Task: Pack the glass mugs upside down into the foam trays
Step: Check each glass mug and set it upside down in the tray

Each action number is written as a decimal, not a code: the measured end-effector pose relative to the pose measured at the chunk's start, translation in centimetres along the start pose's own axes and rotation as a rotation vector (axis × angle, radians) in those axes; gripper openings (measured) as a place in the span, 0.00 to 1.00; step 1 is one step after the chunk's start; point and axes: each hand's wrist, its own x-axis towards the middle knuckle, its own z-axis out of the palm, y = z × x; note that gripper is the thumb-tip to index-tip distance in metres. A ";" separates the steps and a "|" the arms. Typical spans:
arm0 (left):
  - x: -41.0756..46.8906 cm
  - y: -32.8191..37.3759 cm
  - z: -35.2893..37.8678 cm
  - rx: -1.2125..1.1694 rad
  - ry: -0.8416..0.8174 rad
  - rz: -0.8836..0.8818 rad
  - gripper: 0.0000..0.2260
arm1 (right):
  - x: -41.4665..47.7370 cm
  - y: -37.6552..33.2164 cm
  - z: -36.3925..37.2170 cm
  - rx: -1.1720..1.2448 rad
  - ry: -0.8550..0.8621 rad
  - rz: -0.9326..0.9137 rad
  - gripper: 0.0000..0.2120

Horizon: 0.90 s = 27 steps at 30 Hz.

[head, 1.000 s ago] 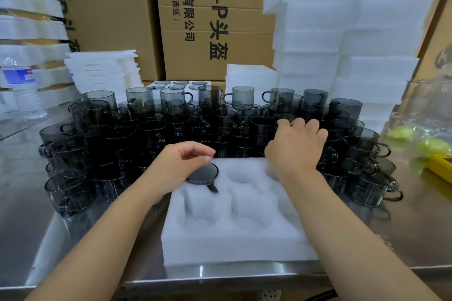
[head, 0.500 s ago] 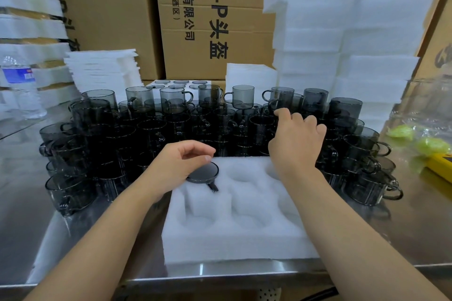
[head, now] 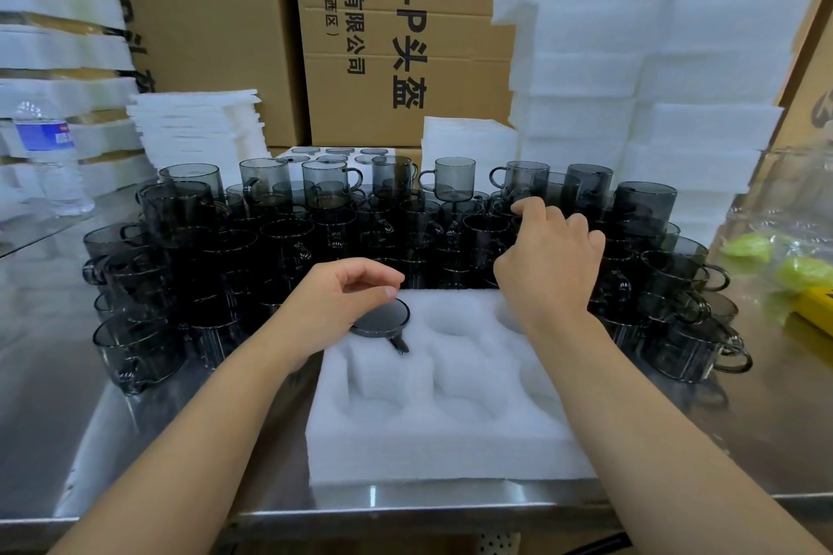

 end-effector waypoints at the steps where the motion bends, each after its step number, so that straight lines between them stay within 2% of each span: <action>1: 0.0 0.0 0.0 0.004 0.000 -0.001 0.08 | 0.0 0.0 0.0 0.002 0.001 -0.001 0.21; 8: 0.0 0.1 0.0 0.010 -0.005 -0.004 0.09 | -0.1 -0.1 -0.2 0.017 0.055 -0.018 0.21; 12: -0.1 0.1 0.0 0.010 -0.007 0.004 0.08 | -0.2 -0.4 -0.5 0.015 0.198 -0.077 0.21; 16: -0.1 0.1 0.0 0.009 -0.009 0.007 0.08 | -0.8 -1.9 -1.5 0.134 0.509 -0.309 0.18; 18: -0.1 0.2 0.0 -0.010 -0.007 0.013 0.08 | -1.3 -2.9 -1.5 0.243 0.558 -0.464 0.18; 20: -0.1 0.3 0.0 -0.049 -0.021 0.020 0.12 | -1.8 -3.7 -1.3 0.318 0.510 -0.614 0.16; 23: -0.1 0.3 0.0 -0.091 -0.060 0.028 0.20 | -2.0 -3.9 -1.0 0.357 0.351 -0.818 0.12; 25: -0.1 0.3 0.0 -0.130 -0.070 0.060 0.21 | -2.2 -3.9 -1.0 0.362 0.267 -0.923 0.14; 27: -0.1 0.2 0.1 -0.169 -0.063 0.070 0.27 | -2.4 -4.0 -1.1 0.401 0.193 -0.952 0.18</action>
